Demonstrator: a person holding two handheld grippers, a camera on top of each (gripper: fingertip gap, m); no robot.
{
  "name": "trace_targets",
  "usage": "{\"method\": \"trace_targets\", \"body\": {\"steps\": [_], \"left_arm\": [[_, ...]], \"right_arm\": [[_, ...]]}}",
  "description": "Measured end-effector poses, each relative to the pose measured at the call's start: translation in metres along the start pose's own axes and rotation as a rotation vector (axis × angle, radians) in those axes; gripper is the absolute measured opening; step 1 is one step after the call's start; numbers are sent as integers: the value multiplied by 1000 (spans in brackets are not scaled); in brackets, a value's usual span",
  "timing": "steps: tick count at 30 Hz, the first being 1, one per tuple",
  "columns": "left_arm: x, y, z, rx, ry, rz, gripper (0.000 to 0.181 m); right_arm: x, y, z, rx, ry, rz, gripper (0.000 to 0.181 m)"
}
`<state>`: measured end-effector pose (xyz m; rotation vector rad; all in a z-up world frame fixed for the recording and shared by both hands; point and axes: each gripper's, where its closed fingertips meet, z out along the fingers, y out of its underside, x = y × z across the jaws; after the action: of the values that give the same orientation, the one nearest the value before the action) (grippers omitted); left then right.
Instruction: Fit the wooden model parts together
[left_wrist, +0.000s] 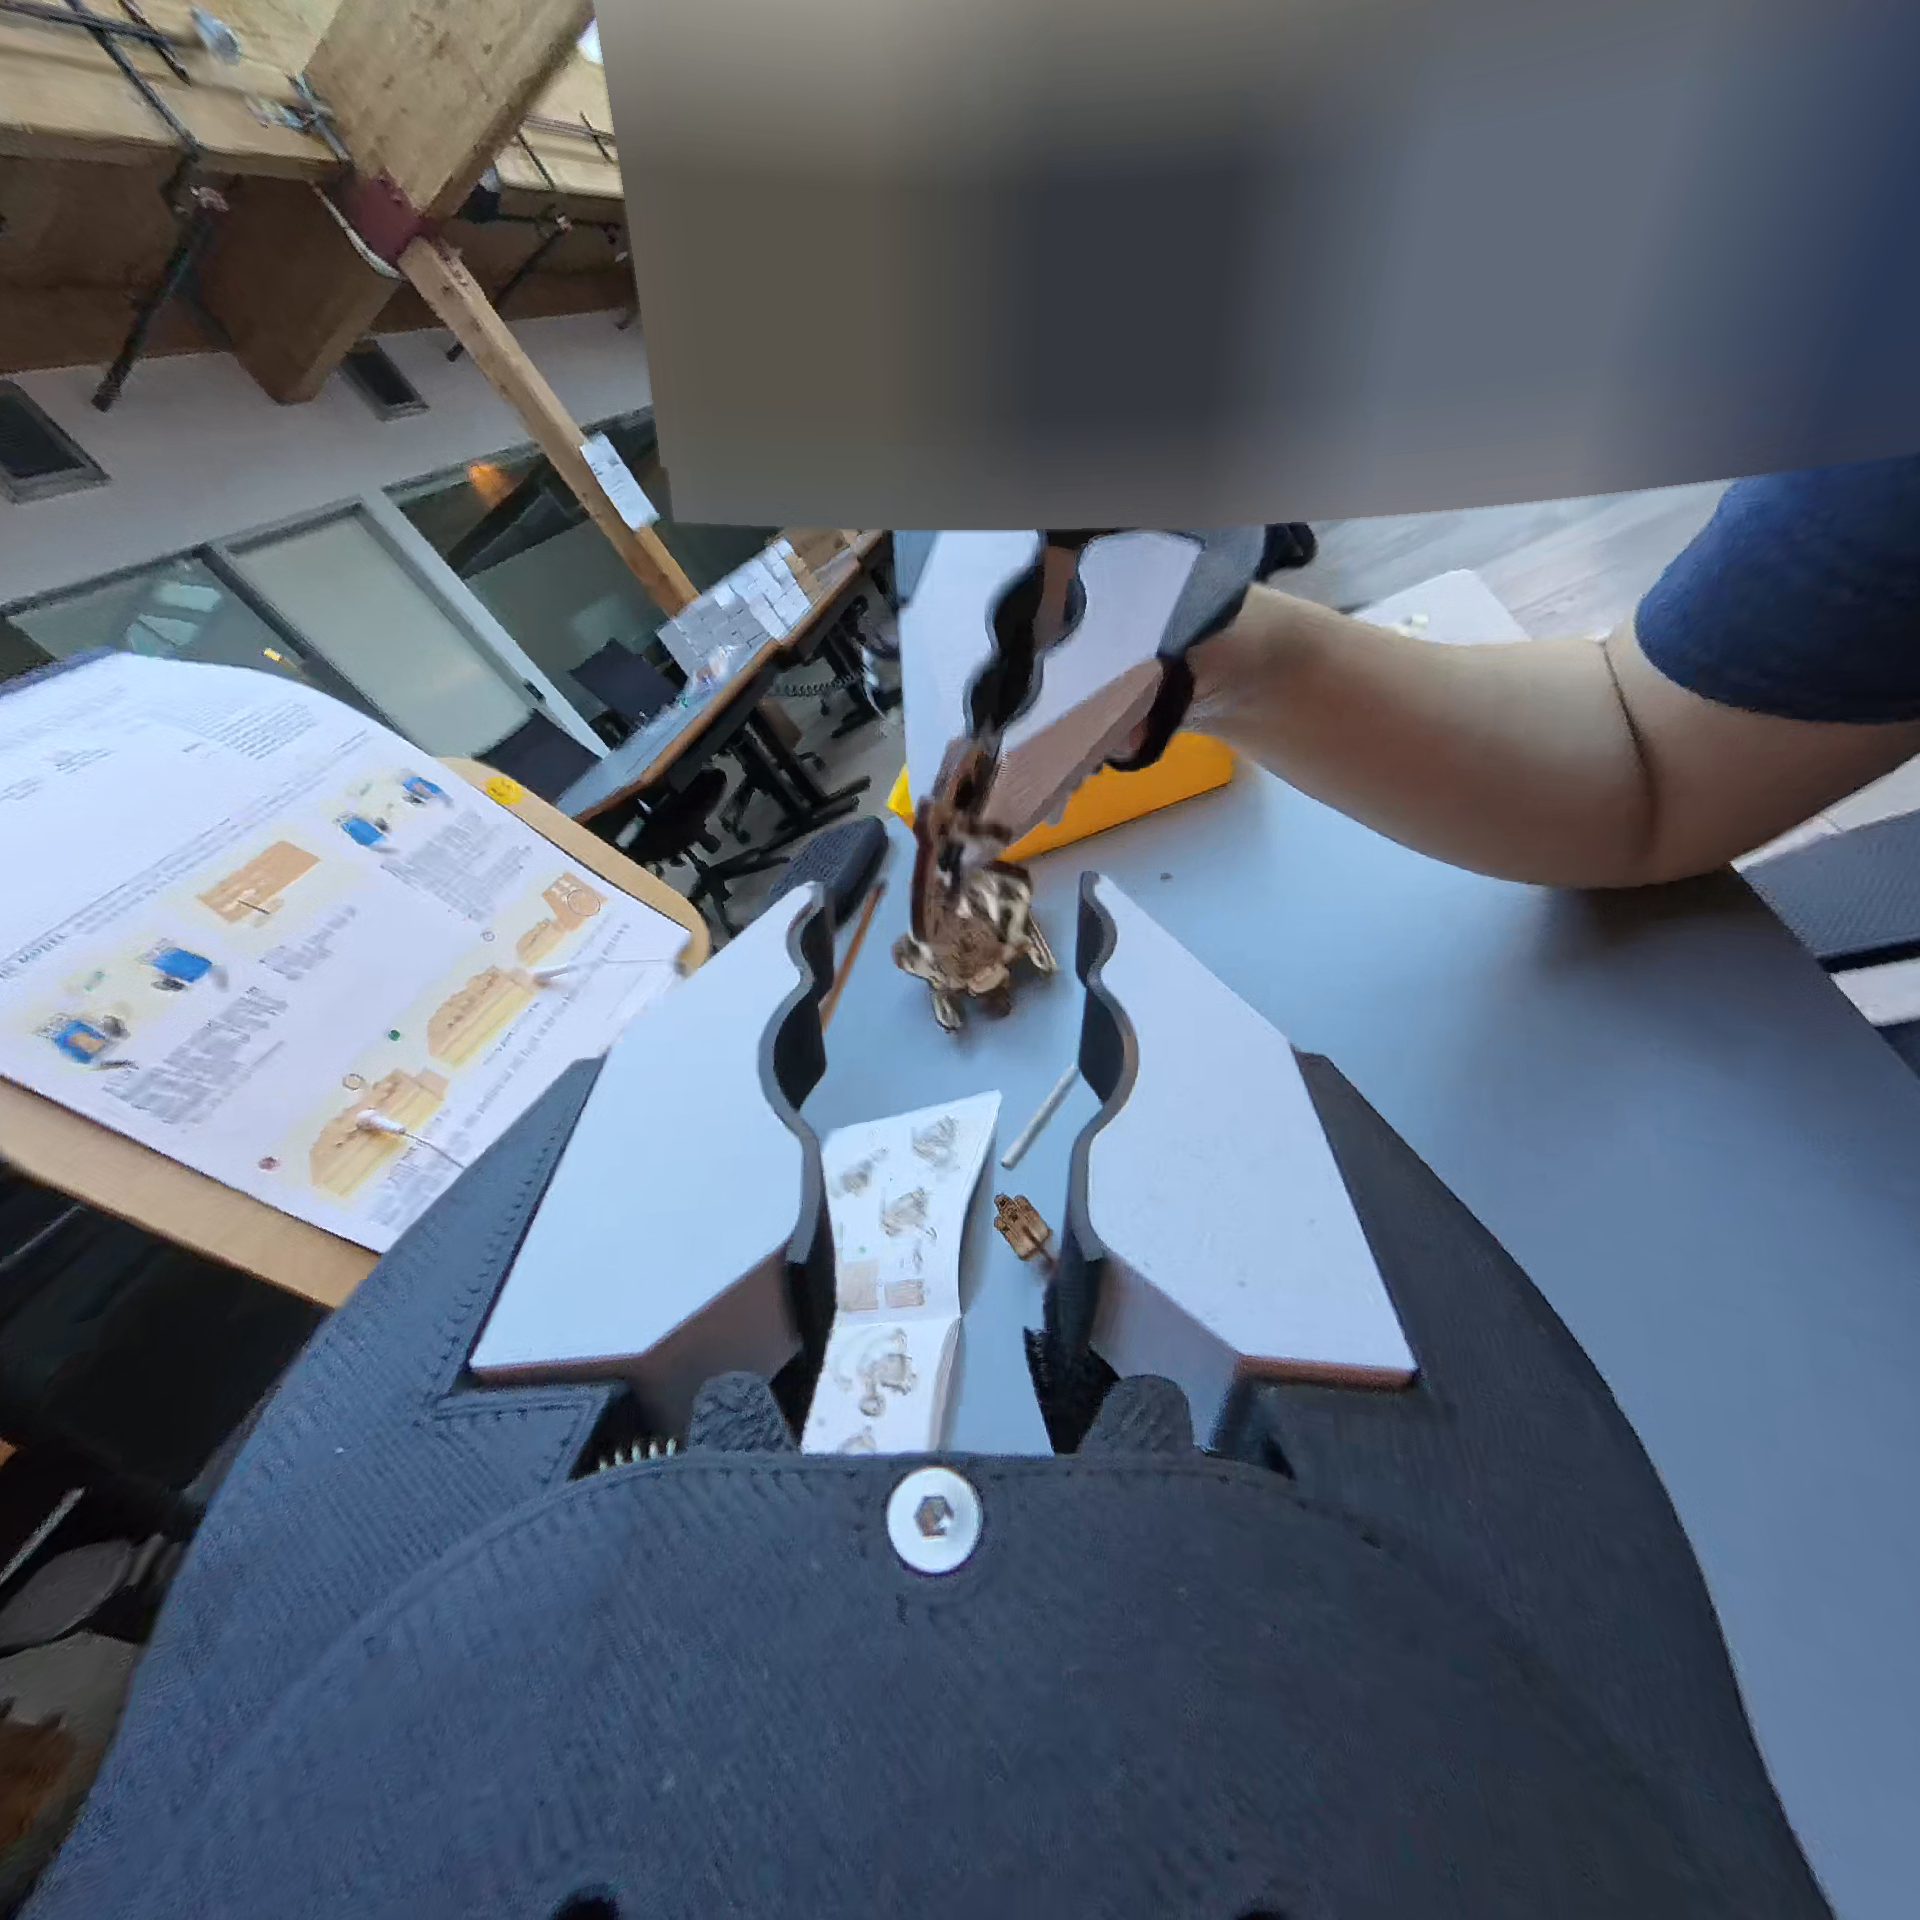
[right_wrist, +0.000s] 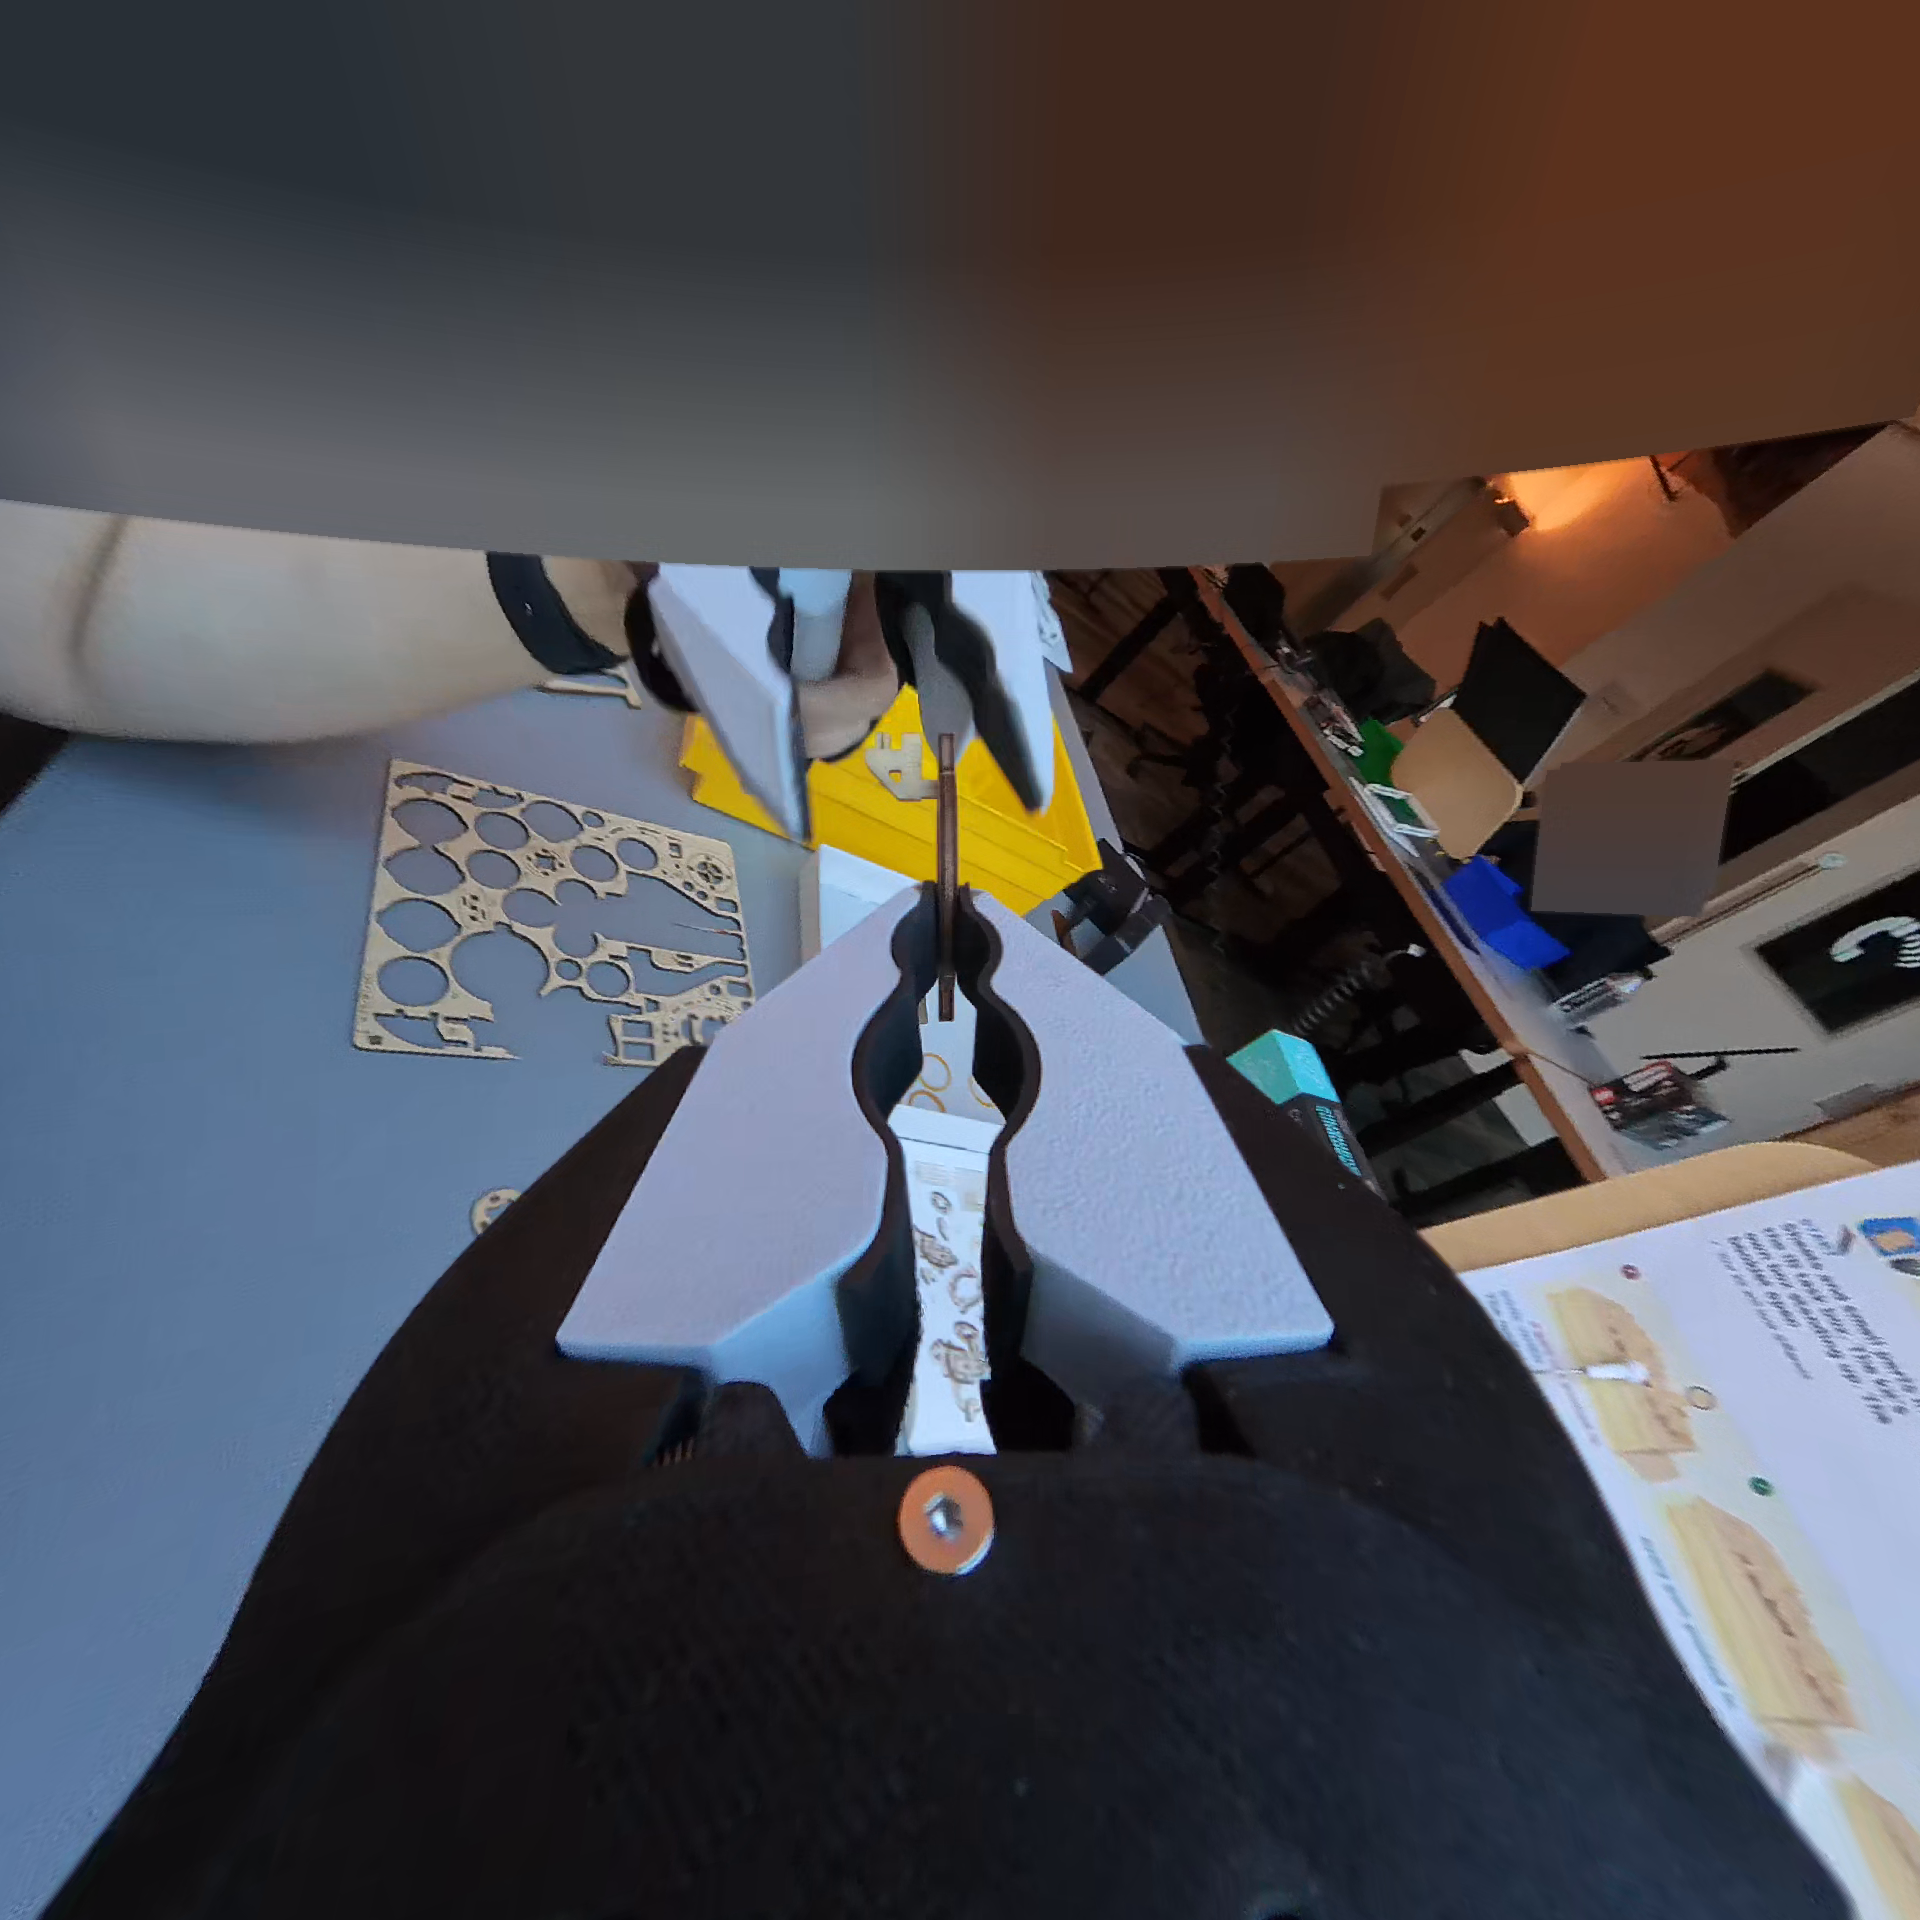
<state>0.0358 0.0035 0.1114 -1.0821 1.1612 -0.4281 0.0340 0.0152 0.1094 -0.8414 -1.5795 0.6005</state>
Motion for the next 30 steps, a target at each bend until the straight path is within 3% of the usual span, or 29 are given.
{"method": "trace_targets", "body": {"steps": [2,6,9,14,19,30], "left_arm": [[-1,-11,-6,20,-29,46,34],[6,-4,-5,-90,-65,230,21],[9,3,-1,-151,-68,265,29],[7,12,1,-199,-80,307,16],[1,20,3,-259,-111,350,15],[2,15,4,-233,-124,375,14]], "right_arm": [[-2,-1,-1,-5,7,-49,0],[-2,8,1,-72,23,-85,0],[-5,10,3,-86,6,-83,0],[-7,14,5,-108,3,-99,0],[-3,18,5,-136,31,-128,0],[-2,12,4,-89,53,-168,0]]}}
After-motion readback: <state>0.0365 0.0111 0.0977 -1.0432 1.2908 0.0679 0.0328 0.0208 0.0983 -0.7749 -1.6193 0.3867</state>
